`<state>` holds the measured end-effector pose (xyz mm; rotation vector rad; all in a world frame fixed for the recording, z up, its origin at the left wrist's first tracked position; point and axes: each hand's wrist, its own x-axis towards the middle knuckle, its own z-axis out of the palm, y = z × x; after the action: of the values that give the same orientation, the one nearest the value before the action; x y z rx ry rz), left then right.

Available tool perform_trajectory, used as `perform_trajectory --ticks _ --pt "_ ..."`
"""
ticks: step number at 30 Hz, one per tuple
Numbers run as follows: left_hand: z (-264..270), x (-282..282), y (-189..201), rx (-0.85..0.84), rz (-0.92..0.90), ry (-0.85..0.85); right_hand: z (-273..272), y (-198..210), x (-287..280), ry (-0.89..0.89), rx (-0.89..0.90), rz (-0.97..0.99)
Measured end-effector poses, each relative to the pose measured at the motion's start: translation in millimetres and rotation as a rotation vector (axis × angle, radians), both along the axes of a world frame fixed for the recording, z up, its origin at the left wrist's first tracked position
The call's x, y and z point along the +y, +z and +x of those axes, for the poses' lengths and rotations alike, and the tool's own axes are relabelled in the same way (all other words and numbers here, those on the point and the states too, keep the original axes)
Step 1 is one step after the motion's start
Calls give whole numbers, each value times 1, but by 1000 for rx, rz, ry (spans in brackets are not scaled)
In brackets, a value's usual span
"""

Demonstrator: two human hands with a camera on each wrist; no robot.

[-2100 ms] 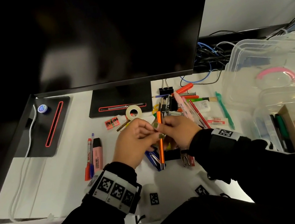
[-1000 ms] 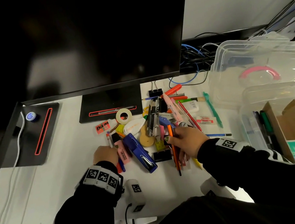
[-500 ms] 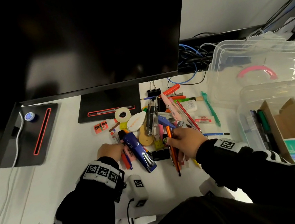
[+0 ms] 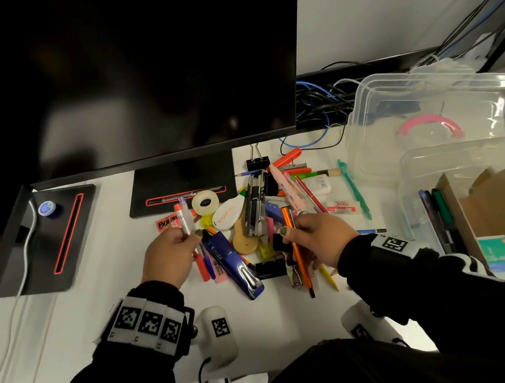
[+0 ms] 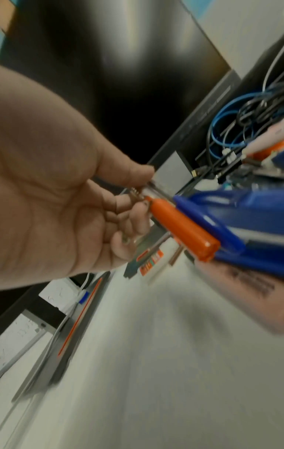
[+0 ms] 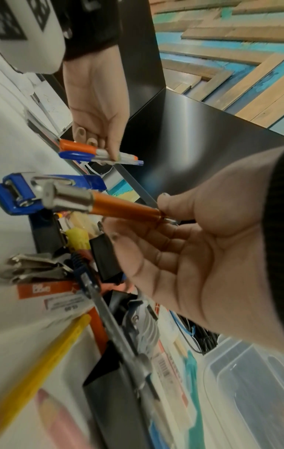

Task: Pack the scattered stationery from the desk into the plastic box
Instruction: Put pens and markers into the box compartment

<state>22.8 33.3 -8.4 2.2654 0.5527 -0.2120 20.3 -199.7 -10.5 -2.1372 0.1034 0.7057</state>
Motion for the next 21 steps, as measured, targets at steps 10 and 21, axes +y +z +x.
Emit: perform_trajectory --ticks 10,21 --pt "3 -68 44 -48 -428 -322 1 39 -19 -123 82 319" --pt "17 -165 51 -32 -588 -478 1 66 -98 -231 62 537"
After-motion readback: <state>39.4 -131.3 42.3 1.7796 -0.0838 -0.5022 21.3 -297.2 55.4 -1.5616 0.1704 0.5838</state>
